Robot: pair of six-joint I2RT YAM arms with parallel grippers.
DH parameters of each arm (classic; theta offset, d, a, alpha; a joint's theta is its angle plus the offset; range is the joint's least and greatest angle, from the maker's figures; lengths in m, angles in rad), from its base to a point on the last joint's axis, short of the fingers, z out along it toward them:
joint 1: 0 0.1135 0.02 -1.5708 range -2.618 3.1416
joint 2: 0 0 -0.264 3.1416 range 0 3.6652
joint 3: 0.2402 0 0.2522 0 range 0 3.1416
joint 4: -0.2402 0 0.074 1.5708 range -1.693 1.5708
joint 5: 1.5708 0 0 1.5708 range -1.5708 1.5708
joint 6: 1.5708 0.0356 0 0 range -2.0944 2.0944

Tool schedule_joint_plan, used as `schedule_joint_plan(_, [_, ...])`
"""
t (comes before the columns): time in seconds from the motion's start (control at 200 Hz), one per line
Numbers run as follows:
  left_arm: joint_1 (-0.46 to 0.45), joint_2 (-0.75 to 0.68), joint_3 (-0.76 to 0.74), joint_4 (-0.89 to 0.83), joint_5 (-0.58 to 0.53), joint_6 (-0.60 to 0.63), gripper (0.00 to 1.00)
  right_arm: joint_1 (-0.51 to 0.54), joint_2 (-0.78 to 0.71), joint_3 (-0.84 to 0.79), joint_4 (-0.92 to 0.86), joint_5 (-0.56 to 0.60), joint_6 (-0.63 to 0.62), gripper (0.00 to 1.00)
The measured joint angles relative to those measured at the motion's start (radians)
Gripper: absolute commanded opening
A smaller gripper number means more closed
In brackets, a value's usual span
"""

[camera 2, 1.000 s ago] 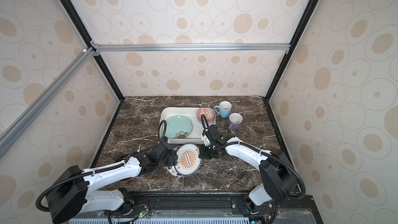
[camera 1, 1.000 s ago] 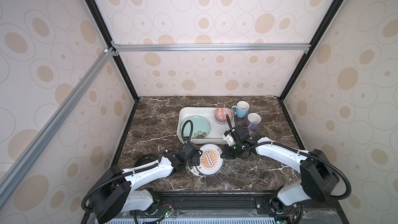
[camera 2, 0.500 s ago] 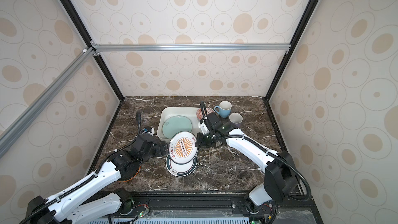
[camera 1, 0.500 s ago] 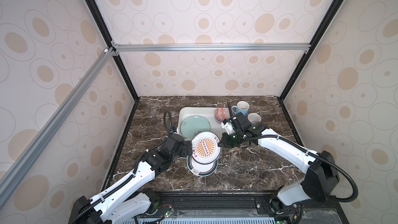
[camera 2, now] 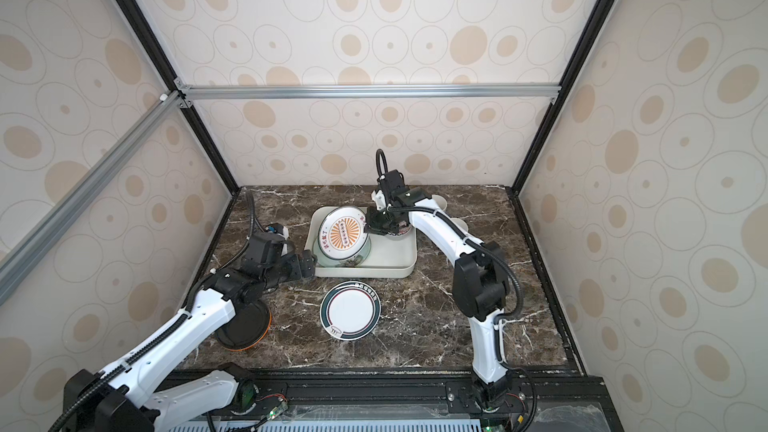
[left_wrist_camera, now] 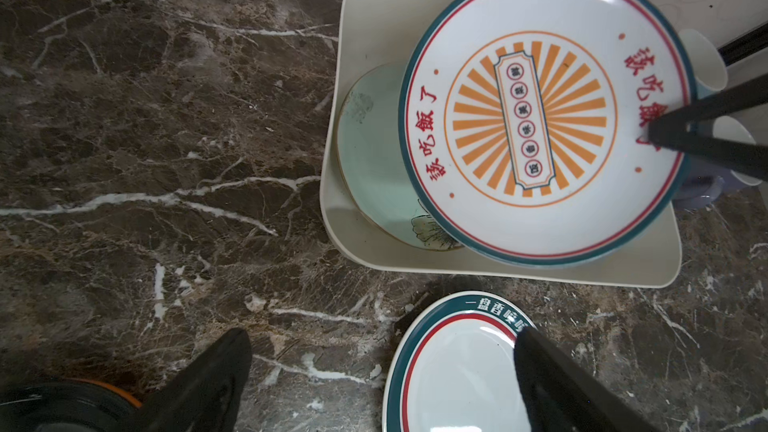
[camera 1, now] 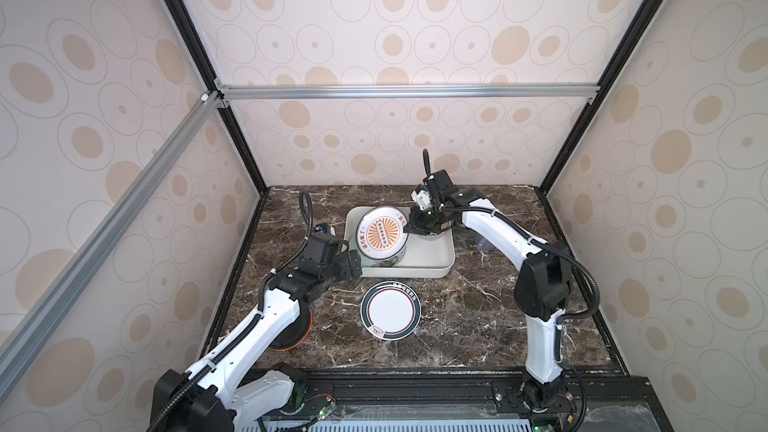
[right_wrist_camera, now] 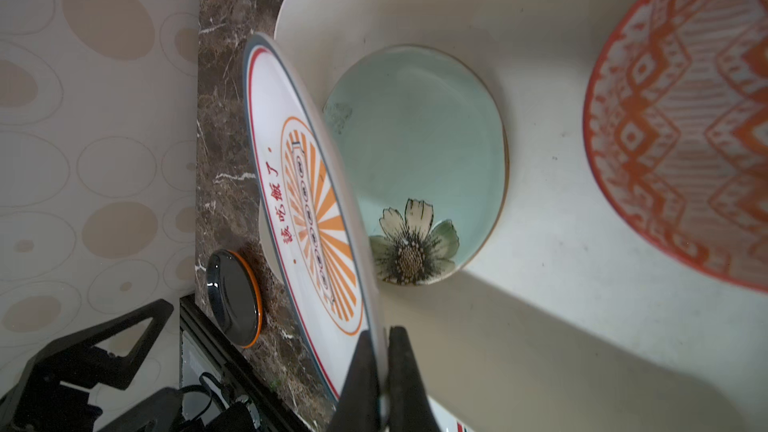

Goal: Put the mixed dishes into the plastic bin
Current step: 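Lift the white sunburst plate with the right gripper toward the bin, then lay the sunburst plate on the green plate and open the right gripper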

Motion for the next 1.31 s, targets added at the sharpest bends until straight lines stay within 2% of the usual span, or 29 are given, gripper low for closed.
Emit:
schedule_joint_plan(0.175, [0.029,0.042,0.008,0.011,0.039,0.024,0.99,-0.008,0.138,0.130,-0.035,-0.018,-0.007,0.06])
schedule_joint_plan(0.7, [0.082,0.076,-0.016,0.062,0.108,0.035,0.99,-0.014,0.253,0.141,-0.044,-0.084,0.009,0.08])
schedule_joint_plan(1.105, [0.088,0.103,-0.039,0.092,0.138,0.035,0.99,-0.016,0.290,0.148,-0.059,-0.105,0.009,0.44])
schedule_joint_plan(1.305, [0.089,0.106,-0.052,0.104,0.153,0.035,0.99,-0.016,0.285,0.132,-0.072,-0.094,-0.001,0.46])
